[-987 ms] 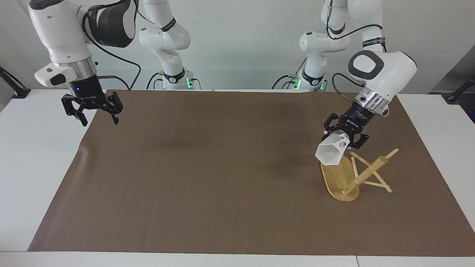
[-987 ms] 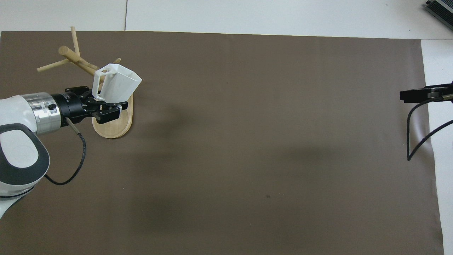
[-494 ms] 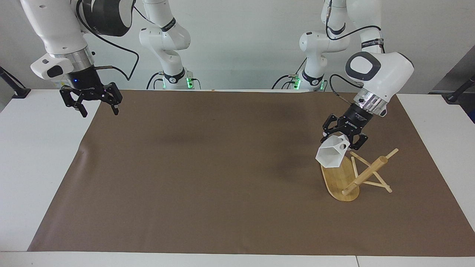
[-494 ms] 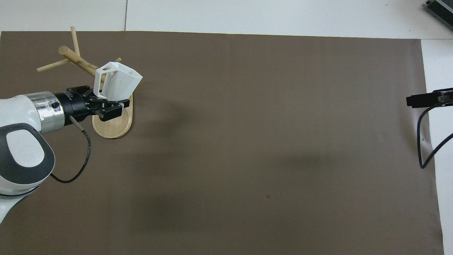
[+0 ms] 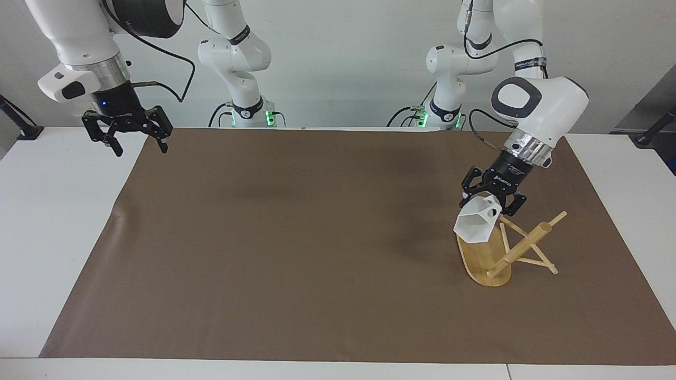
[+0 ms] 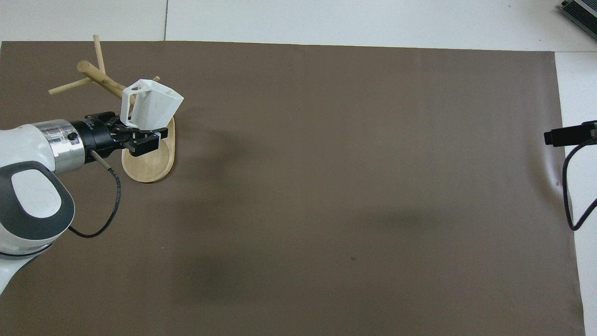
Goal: Hang cup on rack
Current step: 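Move the cup with the left gripper over the mug tree peg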
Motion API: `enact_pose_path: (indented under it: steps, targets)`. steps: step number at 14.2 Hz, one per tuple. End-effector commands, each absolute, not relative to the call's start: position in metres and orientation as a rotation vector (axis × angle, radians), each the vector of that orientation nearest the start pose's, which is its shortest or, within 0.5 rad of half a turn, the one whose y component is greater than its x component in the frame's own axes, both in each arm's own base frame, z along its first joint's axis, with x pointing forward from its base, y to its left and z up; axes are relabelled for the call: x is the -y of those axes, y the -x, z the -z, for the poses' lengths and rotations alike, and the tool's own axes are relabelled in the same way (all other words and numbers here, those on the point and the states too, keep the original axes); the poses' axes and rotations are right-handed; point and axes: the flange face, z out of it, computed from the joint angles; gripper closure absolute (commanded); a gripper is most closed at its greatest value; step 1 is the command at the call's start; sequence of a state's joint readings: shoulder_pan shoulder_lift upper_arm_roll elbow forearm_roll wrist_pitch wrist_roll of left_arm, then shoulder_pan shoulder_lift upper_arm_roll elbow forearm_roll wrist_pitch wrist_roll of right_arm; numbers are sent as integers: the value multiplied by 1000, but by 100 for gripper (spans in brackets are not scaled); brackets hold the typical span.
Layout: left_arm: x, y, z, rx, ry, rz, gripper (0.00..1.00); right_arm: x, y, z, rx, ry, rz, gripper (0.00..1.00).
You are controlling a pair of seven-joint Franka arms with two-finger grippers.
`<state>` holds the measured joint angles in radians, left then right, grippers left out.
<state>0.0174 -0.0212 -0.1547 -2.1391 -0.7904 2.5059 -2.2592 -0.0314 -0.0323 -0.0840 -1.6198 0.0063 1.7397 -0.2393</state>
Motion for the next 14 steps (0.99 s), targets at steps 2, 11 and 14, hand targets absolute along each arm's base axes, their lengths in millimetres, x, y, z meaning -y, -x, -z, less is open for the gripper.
enact_pose_path:
  steps: [2,11,14]
  targets:
    - [68,-564,-453,-2491,-528,508,100,60,-555,-649,221,3158,247,0]
    - [65,-569,-447,-2488,-487,485,100,57,-549,-649,203,3147,216,0]
    - [64,-569,-446,-2490,-481,485,100,56,-548,-649,78,3147,204,0]
